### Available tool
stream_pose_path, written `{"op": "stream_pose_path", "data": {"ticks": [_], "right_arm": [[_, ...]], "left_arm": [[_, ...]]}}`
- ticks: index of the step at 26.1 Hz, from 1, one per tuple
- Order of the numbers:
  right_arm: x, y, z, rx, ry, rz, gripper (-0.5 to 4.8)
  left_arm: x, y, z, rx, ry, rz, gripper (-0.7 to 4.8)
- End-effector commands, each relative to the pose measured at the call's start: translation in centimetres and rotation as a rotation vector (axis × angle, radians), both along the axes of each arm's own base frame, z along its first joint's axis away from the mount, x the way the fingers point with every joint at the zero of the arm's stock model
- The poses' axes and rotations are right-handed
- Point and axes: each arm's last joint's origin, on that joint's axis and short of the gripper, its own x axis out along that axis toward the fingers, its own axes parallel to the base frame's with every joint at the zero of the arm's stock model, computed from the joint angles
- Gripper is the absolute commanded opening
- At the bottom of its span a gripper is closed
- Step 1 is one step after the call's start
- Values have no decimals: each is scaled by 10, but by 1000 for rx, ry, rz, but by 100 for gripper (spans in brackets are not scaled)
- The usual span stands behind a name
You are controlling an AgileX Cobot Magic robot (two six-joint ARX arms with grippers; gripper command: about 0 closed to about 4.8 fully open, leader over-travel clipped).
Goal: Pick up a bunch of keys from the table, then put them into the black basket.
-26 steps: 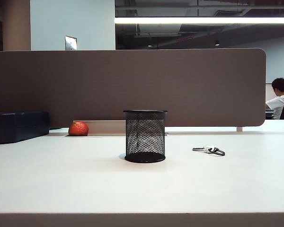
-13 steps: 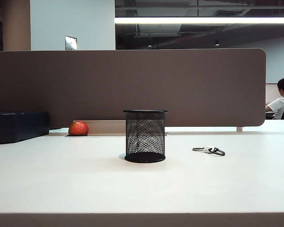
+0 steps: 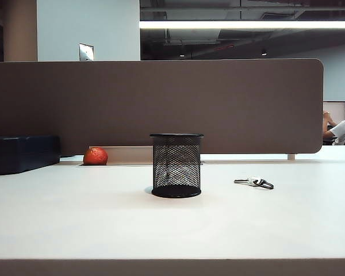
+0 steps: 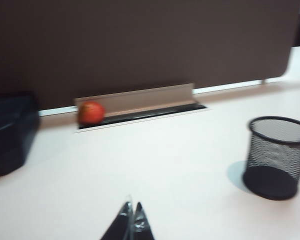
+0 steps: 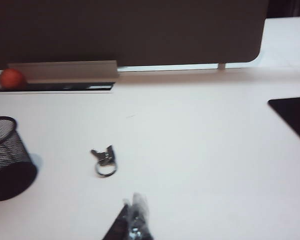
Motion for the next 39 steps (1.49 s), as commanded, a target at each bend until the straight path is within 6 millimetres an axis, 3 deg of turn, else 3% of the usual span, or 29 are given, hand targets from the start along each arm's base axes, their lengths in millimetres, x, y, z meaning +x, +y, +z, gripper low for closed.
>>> {"op": "stream_pose_path", "data": {"ticks": [1,12,21,24,26,32,39], "right_arm": [[-5,1,14,89,-21,33,-6],[-1,4,50,184,164,102,-6],[41,6,94,188,332,196,5],[59,7,106,135,348,245,61],[76,6,117,117,365,258,165],[115,7,129,140,445,298,307],[153,22,125,127,564,421,329]], "left_arm": [[-1,-2,3,-2,-14,-67,-6],[-2,-4,0,-29,29,-159,-6],[-2,-5,-3,-55,70,-183,-6],[-2,-5,-3,-70,79,-204,-6],[-2,-5,-3,-70,80,-204,-6],[-2,-5,-5,-72,99,-203,-6],[-2,-5,-5,-71,102,-202,-6]]}}
